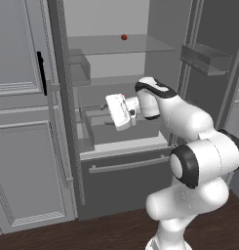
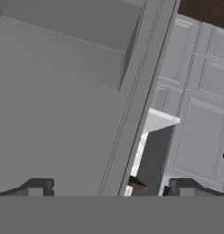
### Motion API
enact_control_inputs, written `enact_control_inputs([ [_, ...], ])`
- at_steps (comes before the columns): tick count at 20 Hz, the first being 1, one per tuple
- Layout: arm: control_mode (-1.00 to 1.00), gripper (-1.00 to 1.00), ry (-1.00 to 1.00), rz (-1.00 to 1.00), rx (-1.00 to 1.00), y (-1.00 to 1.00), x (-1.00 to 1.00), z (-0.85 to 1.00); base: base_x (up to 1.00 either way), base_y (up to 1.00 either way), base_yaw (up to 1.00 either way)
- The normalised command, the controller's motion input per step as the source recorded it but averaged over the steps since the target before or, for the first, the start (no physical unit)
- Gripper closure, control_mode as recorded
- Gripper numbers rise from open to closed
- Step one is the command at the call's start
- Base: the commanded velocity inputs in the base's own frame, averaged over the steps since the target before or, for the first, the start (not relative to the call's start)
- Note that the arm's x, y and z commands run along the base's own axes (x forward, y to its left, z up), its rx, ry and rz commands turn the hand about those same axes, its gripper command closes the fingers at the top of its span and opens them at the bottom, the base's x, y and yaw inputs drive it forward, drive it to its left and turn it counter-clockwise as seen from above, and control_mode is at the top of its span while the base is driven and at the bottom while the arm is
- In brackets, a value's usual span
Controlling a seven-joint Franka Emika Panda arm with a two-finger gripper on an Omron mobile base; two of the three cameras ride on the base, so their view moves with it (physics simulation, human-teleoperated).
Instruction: Take the strawberry from the fridge and place it on top of the pancake, located on the dining counter.
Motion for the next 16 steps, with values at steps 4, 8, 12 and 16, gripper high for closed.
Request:
enact_control_inputs([
  [4,-1.0,-1.0,-0.45,0.21,-0.47,-0.48,0.0,0.17,0.0,0.0,0.0],
  [8,-1.0,-1.0,-0.66,0.31,-0.39,-0.84,0.0,0.0,0.0,0.0,0.0],
  [12,-1.0,-1.0,-0.71,0.34,-0.16,-1.0,0.0,-0.03,0.0,0.0,0.0],
  [16,-1.0,-1.0,-0.87,0.44,-0.18,-0.59,-0.16,0.0,0.0,0.0,0.0],
])
